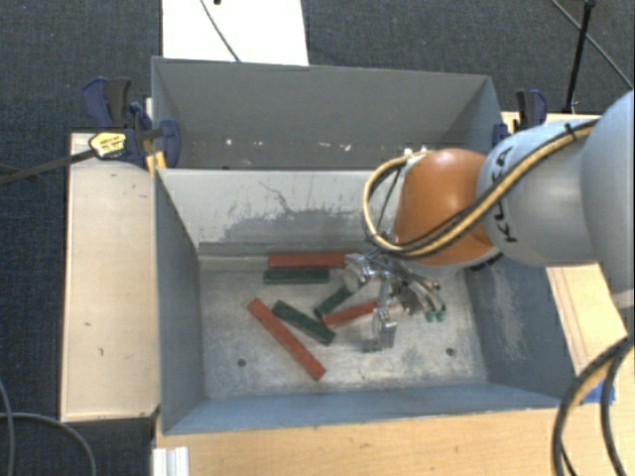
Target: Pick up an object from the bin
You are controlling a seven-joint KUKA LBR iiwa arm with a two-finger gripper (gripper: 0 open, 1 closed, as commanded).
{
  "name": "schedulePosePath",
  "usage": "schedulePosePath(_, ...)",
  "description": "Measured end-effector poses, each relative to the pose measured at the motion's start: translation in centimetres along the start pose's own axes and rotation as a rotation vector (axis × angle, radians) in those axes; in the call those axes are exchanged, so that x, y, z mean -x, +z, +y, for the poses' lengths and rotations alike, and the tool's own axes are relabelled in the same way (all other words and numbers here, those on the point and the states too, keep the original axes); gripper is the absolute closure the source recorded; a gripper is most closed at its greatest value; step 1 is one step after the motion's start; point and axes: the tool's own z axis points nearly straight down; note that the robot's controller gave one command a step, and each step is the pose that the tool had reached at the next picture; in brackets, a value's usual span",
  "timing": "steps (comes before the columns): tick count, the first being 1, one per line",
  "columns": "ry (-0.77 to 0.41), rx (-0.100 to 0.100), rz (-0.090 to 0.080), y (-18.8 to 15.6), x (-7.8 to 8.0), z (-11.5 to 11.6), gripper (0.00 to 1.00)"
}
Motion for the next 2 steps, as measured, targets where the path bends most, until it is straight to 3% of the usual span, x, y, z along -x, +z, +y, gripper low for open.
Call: schedulePosePath(2,0.010,0.001,-0.005,-0.20,0.20,0.04,0.00)
